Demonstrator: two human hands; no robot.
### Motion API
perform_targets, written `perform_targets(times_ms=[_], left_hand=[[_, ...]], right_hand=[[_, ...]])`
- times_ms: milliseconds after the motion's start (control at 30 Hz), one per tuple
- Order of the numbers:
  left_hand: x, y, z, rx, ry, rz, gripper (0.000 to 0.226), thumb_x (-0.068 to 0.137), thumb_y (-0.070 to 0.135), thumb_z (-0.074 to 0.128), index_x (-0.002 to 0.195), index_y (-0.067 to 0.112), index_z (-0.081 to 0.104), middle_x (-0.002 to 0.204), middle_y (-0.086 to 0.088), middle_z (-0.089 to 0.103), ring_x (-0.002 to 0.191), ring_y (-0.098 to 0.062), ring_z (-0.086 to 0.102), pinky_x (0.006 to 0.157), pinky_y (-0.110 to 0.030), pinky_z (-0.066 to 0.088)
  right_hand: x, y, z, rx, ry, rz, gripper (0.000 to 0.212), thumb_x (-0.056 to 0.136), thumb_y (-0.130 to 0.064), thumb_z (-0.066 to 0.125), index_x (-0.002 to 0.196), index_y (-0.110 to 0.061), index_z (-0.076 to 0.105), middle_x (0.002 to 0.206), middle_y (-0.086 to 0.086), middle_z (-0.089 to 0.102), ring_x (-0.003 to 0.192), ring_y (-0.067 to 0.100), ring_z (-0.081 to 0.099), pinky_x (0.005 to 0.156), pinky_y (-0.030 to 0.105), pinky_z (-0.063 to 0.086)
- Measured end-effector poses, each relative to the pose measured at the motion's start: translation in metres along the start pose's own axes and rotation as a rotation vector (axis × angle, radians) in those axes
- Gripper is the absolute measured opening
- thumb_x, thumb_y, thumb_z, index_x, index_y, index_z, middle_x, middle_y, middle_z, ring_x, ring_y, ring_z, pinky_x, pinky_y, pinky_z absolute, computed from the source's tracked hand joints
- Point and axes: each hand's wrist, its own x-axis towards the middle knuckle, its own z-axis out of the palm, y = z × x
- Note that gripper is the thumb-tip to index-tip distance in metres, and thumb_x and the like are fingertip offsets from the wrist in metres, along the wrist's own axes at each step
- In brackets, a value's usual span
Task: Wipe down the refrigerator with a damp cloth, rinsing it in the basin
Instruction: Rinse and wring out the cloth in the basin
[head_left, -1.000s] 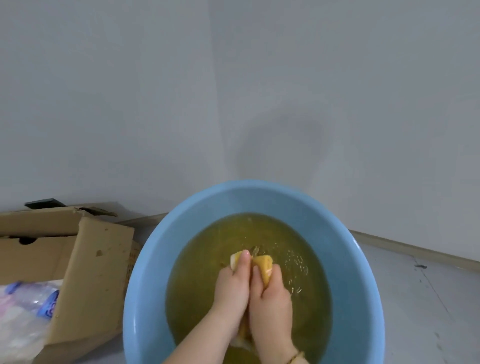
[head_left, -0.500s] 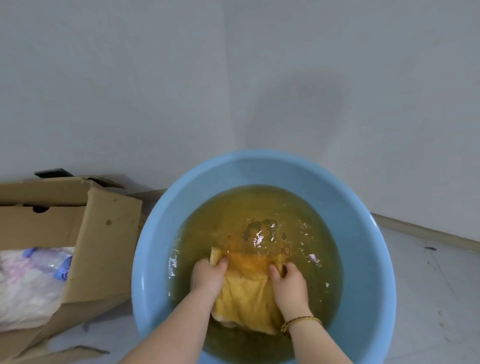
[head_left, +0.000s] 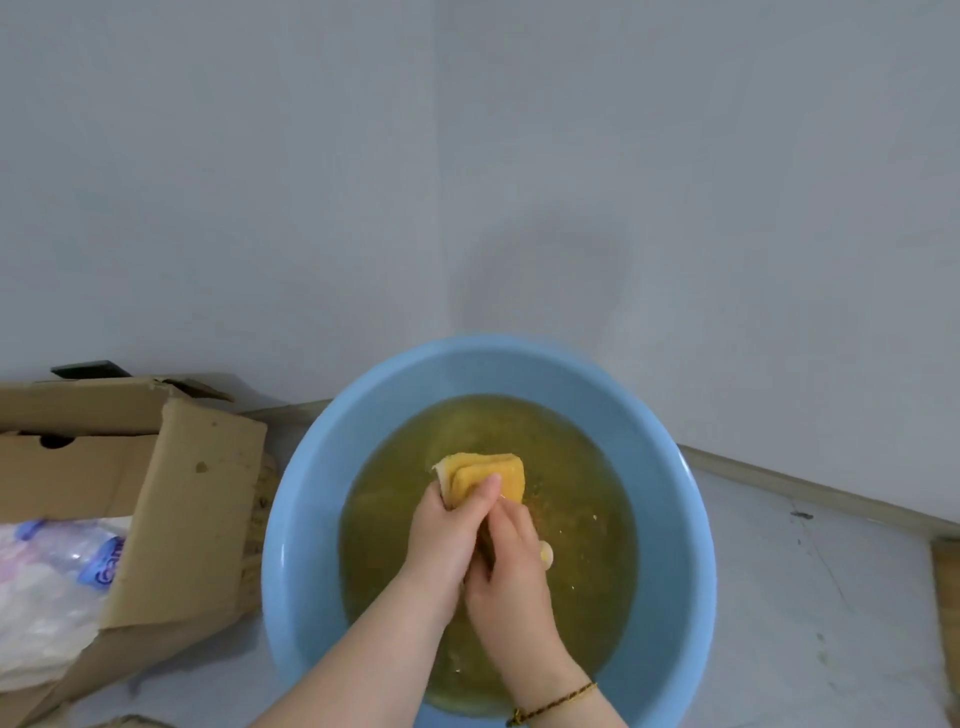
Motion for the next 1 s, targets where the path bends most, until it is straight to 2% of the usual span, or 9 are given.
perform_targets(times_ms=[167,233,300,433,533,633,767,900,1000], left_hand=[[-0.012,0.033,0.001,-0.135,-0.001,-0.005,0.023,0.089,0.041,0.047,0.098,0.023,0.055,0.101,-0.003,0.061,0.093,-0.023,0.058,0.075,-0.034,0.050],[-0.016,0.044,0.002,-0.144,-0.027,-0.002,0.029,0.089,0.047,0.041,0.102,0.024,0.054,0.101,-0.003,0.060,0.092,-0.022,0.058,0.074,-0.033,0.049],[-0.017,0.054,0.004,-0.125,-0.058,0.000,0.033,0.088,0.050,0.037,0.099,0.025,0.055,0.099,-0.002,0.061,0.091,-0.021,0.058,0.074,-0.034,0.049],[-0.017,0.081,0.001,-0.282,-0.158,-0.119,0.042,0.090,0.052,0.035,0.089,0.018,0.061,0.085,-0.006,0.066,0.084,-0.022,0.060,0.079,-0.037,0.047],[-0.017,0.087,-0.009,-0.306,-0.348,-0.182,0.041,0.092,0.033,0.041,0.068,0.014,0.069,0.077,-0.006,0.070,0.083,-0.022,0.059,0.080,-0.036,0.046],[-0.018,0.080,-0.023,-0.133,-0.619,-0.316,0.026,0.074,0.034,0.062,0.090,0.014,0.068,0.104,-0.008,0.063,0.090,-0.024,0.060,0.073,-0.045,0.050],[-0.023,0.067,-0.025,0.108,-0.899,-0.450,0.046,0.063,0.033,0.076,0.101,0.013,0.062,0.091,-0.008,0.070,0.080,-0.021,0.068,0.061,-0.034,0.056],[-0.021,0.064,-0.014,0.622,-0.720,-0.268,0.015,0.085,0.019,0.061,0.098,0.018,0.053,0.081,0.000,0.064,0.069,-0.010,0.061,0.067,-0.028,0.053],[-0.018,0.065,0.004,1.195,-0.539,0.044,0.019,0.078,0.021,0.066,0.094,0.018,0.056,0.086,-0.001,0.059,0.081,-0.017,0.059,0.068,-0.026,0.049]], right_hand=[[-0.007,-0.003,-0.010,-0.179,0.335,-0.013,0.080,0.071,-0.026,0.068,0.138,-0.031,0.023,0.136,-0.014,0.028,0.126,0.005,0.024,0.105,0.039,0.030],[0.000,-0.012,-0.020,0.010,0.192,0.144,0.102,0.069,-0.024,0.077,0.130,-0.040,-0.002,0.133,-0.025,0.013,0.127,-0.004,0.014,0.115,0.036,0.017],[0.008,-0.018,-0.028,0.197,0.095,0.167,0.108,0.064,-0.022,0.080,0.128,-0.047,-0.002,0.126,-0.035,0.021,0.121,-0.003,0.031,0.108,0.030,0.030],[0.022,-0.034,-0.042,-0.044,-0.038,0.075,0.063,0.068,-0.024,0.077,0.122,-0.032,0.046,0.103,-0.013,0.059,0.094,0.012,0.060,0.077,0.026,0.052],[0.031,-0.032,-0.054,-0.454,0.270,-0.248,0.022,0.058,-0.017,0.074,0.077,-0.018,0.063,0.066,-0.004,0.062,0.062,0.019,0.057,0.055,0.027,0.044],[0.035,-0.021,-0.062,-0.602,0.493,-0.543,0.012,0.066,-0.020,0.051,0.077,-0.019,0.049,0.060,0.001,0.056,0.070,0.018,0.041,0.069,0.026,0.037],[0.038,-0.022,-0.082,-0.841,0.318,-0.758,0.031,0.060,-0.025,0.064,0.085,-0.021,0.046,0.068,-0.001,0.061,0.072,0.019,0.044,0.069,0.030,0.039],[0.044,-0.034,-0.091,-1.126,-0.042,-0.705,0.049,0.033,-0.034,0.089,0.079,-0.027,0.071,0.067,-0.009,0.063,0.051,0.015,0.052,0.045,0.019,0.033],[0.046,-0.049,-0.092,-1.138,-0.260,-0.502,0.029,0.076,-0.022,0.071,0.104,-0.018,0.063,0.093,-0.001,0.066,0.083,0.022,0.061,0.057,0.026,0.038]])
